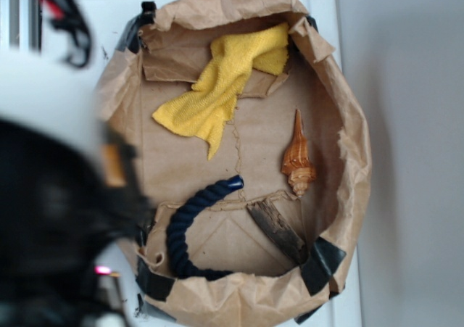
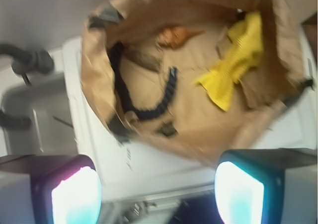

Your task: Grab the blue rope.

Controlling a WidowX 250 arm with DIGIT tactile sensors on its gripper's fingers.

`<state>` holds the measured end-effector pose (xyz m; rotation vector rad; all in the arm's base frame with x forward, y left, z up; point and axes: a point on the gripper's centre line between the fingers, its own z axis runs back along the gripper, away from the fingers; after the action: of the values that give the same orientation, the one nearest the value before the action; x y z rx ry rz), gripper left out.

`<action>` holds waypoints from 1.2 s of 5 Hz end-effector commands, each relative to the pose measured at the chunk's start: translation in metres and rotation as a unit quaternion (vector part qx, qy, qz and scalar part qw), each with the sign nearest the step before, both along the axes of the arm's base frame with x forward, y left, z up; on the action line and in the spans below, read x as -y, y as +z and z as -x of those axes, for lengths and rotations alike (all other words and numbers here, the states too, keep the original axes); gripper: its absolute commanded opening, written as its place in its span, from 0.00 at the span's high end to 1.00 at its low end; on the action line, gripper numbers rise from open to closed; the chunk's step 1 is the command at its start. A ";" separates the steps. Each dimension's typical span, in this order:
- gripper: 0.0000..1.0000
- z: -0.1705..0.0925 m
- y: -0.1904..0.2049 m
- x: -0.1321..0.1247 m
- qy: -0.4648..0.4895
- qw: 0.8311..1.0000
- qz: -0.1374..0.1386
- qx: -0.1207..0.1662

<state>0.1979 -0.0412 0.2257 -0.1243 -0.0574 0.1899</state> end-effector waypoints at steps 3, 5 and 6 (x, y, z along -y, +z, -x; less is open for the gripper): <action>0.00 -0.059 -0.111 -0.067 0.195 0.980 -0.020 0.016; 0.00 -0.059 -0.111 -0.067 0.195 0.980 -0.020 0.016; 0.00 -0.059 -0.111 -0.067 0.195 0.980 -0.020 0.016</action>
<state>0.2562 0.0136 0.1033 -0.0686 -0.0821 0.5600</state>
